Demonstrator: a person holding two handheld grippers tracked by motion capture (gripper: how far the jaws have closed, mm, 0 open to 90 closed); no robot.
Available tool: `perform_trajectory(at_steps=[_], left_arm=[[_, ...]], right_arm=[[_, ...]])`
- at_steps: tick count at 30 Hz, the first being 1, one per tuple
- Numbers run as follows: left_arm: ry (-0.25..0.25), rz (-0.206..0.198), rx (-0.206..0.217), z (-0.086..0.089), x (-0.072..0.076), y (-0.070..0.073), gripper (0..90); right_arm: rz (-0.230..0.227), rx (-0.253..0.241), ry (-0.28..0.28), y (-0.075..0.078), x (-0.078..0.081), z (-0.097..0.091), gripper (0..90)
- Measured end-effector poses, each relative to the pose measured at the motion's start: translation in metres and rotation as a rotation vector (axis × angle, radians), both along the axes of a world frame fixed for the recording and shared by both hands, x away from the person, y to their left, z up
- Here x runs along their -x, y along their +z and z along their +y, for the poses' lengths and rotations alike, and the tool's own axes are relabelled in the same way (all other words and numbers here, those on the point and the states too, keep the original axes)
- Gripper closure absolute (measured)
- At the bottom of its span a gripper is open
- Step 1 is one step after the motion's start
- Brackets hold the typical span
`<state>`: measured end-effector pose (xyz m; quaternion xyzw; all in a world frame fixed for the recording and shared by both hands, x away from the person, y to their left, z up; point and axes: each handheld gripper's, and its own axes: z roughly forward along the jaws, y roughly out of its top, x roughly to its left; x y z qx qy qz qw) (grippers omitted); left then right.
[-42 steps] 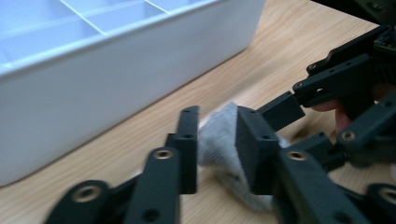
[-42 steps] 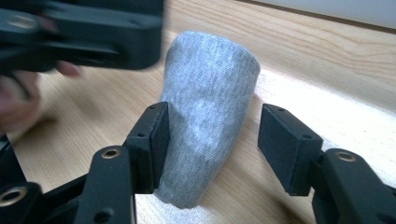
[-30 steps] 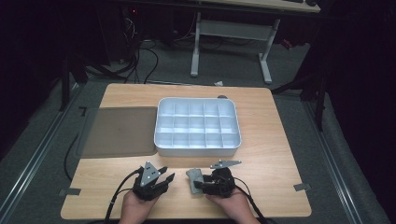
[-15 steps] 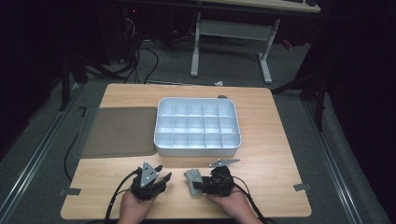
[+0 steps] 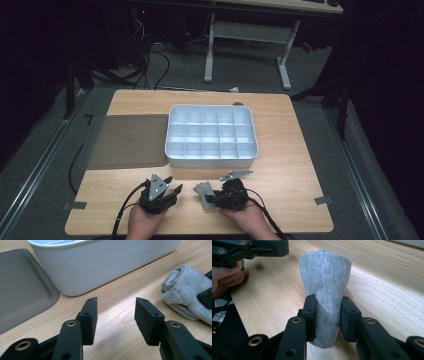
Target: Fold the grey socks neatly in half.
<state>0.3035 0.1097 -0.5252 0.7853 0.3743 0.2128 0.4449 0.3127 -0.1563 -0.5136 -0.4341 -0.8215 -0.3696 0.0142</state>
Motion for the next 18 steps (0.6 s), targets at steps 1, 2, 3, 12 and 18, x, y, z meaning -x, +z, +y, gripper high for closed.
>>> perform_trajectory(at_steps=[1,2,3,12,18], left_arm=[[0.005,-0.004,0.002,0.0,0.0,0.0,51.8],[0.01,-0.003,0.005,0.001,0.0,0.0,51.6],[0.012,-0.002,0.007,0.002,-0.001,0.0,51.3],[0.008,0.012,0.023,0.003,-0.001,-0.001,50.5],[0.002,0.021,0.021,0.002,-0.002,-0.002,50.0]], right_arm=[[-0.008,0.008,0.009,0.002,0.001,0.002,70.5],[-0.012,0.016,0.005,0.003,0.001,0.002,70.5],[-0.019,0.026,0.004,0.005,0.002,0.003,70.5],[-0.136,0.154,-0.025,0.019,0.004,0.0,70.6],[-0.143,0.213,-0.027,0.024,0.004,-0.011,70.5]])
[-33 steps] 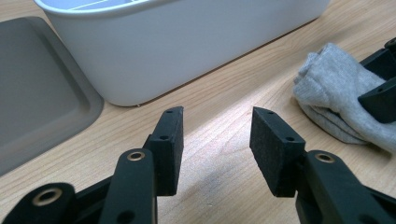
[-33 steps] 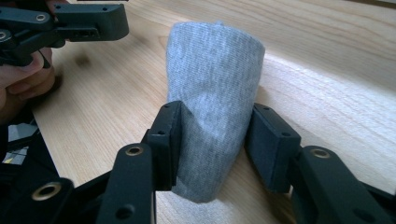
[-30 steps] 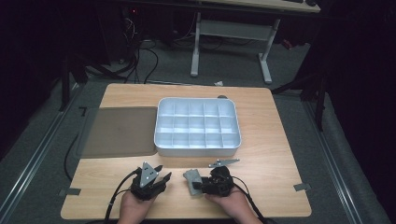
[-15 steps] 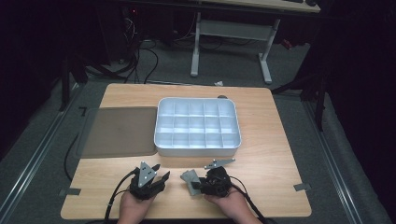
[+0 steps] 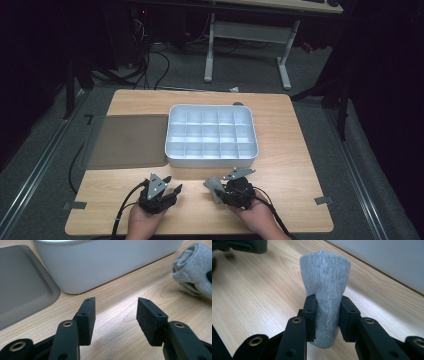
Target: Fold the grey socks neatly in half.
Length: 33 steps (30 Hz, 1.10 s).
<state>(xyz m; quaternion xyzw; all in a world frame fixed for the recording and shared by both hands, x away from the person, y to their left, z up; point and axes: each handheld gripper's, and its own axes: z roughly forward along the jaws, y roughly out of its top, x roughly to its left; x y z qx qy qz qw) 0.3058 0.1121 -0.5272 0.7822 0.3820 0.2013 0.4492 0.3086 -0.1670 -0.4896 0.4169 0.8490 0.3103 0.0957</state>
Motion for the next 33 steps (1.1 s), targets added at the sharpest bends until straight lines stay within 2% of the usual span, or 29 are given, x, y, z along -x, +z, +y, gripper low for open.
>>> perform_trajectory(at_steps=[4,10,13,16,22,30,33], left_arm=[[0.004,0.004,0.016,0.002,0.0,0.001,48.8],[-0.011,0.004,0.05,0.007,0.0,0.003,44.6],[-0.008,0.004,0.053,0.008,0.0,0.003,43.9],[-0.006,0.004,0.05,0.009,-0.001,0.003,43.7],[-0.001,0.006,0.051,0.009,-0.001,0.002,43.5],[-0.002,0.006,0.049,0.01,-0.001,0.001,43.4],[-0.001,0.009,0.051,0.01,-0.002,0.001,43.4]], right_arm=[[0.0,0.018,0.0,0.002,0.0,-0.006,70.5],[0.009,0.061,-0.036,0.007,-0.002,-0.021,70.5],[0.006,0.081,-0.041,0.01,-0.002,-0.025,70.6],[-0.001,0.13,-0.044,0.014,-0.001,-0.032,70.5],[-0.002,0.181,-0.06,0.019,-0.002,-0.044,70.4],[0.024,0.215,-0.074,0.023,-0.003,-0.058,70.4],[0.043,0.259,-0.062,0.023,-0.005,-0.063,70.4]])
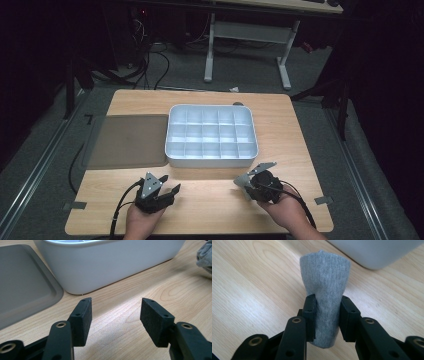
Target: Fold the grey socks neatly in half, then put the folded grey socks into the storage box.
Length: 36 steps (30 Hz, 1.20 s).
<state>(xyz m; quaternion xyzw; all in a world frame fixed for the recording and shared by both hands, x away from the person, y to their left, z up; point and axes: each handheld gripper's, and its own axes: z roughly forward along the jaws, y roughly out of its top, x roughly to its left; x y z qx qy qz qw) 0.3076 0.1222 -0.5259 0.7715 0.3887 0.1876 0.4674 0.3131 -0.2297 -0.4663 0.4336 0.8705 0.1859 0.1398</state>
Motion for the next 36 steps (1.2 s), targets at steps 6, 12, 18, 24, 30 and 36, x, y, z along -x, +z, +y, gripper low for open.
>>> perform_trajectory(at_steps=[6,12,18,24,30,36], left_arm=[[-0.002,0.001,0.001,0.0,0.0,0.0,43.4],[-0.006,0.001,0.004,0.0,-0.001,-0.001,43.1],[-0.004,-0.005,0.013,0.002,0.0,0.0,43.1],[-0.014,-0.014,0.032,0.003,0.001,0.003,42.7],[-0.016,-0.01,0.028,0.002,0.0,0.002,42.7],[-0.02,-0.008,0.029,0.001,0.0,0.002,42.6]], right_arm=[[0.032,0.032,0.008,0.001,-0.002,-0.003,70.4],[0.05,0.045,0.009,0.006,-0.006,-0.008,70.4],[0.059,0.036,0.008,0.017,-0.011,-0.01,70.5],[0.062,0.027,-0.001,0.029,-0.02,-0.011,70.7],[0.066,0.033,0.003,0.039,-0.025,-0.009,70.7],[0.066,0.019,0.001,0.05,-0.031,-0.009,70.7]])
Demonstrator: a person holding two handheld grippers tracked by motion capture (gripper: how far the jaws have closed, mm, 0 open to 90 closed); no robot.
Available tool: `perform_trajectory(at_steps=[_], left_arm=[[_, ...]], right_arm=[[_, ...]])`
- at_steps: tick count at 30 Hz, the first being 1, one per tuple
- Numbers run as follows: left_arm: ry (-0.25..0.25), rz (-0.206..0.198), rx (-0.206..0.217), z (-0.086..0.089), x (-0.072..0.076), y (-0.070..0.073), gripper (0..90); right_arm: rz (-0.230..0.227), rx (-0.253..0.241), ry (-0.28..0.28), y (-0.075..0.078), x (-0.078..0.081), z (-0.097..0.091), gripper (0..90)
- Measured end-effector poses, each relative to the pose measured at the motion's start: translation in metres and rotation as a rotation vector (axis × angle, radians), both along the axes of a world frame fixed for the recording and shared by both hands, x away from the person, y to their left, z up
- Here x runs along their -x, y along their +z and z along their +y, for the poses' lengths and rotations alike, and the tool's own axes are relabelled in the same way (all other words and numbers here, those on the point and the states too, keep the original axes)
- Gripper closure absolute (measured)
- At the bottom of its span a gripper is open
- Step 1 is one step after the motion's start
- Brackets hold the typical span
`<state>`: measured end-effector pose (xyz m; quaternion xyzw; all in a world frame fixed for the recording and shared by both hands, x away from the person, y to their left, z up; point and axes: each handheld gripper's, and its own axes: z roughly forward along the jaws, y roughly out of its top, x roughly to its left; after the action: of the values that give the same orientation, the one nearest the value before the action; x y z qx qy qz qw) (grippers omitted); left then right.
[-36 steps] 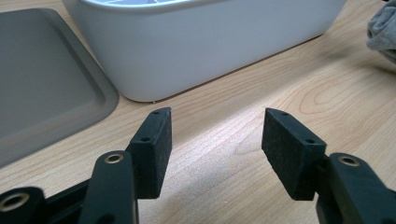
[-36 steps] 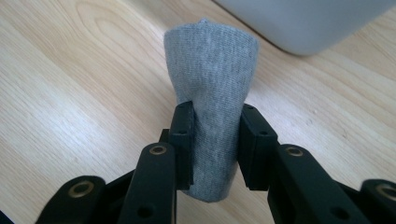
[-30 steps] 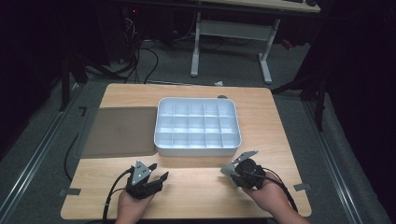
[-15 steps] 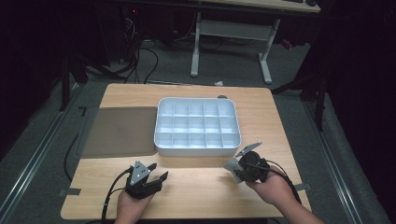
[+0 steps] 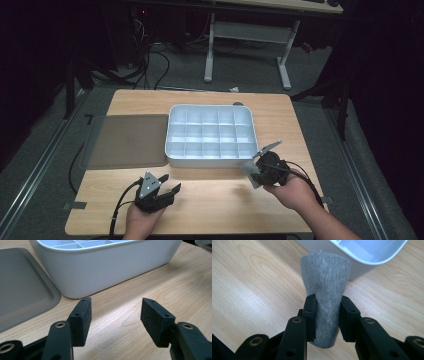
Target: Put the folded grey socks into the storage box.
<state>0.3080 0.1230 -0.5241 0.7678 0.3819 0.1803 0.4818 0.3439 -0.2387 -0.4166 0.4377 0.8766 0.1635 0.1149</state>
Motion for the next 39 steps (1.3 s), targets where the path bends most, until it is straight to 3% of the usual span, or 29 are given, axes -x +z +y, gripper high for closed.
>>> perform_trajectory(at_steps=[7,19,23,27,34,39], left_arm=[[-0.005,-0.005,-0.005,0.0,0.003,0.002,42.7],[-0.015,-0.01,-0.012,-0.005,0.003,0.002,42.7],[-0.015,-0.009,-0.012,-0.004,0.002,0.001,42.7],[-0.019,-0.009,-0.015,-0.003,0.003,0.001,42.7],[-0.021,-0.003,-0.023,-0.003,0.002,0.0,42.6],[-0.02,-0.007,-0.023,-0.002,0.001,0.0,42.7]], right_arm=[[0.005,-0.047,-0.029,0.013,-0.015,0.001,70.7],[-0.003,-0.019,-0.067,0.028,-0.051,0.006,70.8],[0.022,-0.022,-0.11,0.026,-0.066,0.005,70.9],[0.055,0.007,-0.145,0.02,-0.083,0.009,71.0],[0.085,0.049,-0.209,0.008,-0.097,0.015,71.5],[0.111,0.095,-0.213,0.001,-0.106,0.02,71.7]])
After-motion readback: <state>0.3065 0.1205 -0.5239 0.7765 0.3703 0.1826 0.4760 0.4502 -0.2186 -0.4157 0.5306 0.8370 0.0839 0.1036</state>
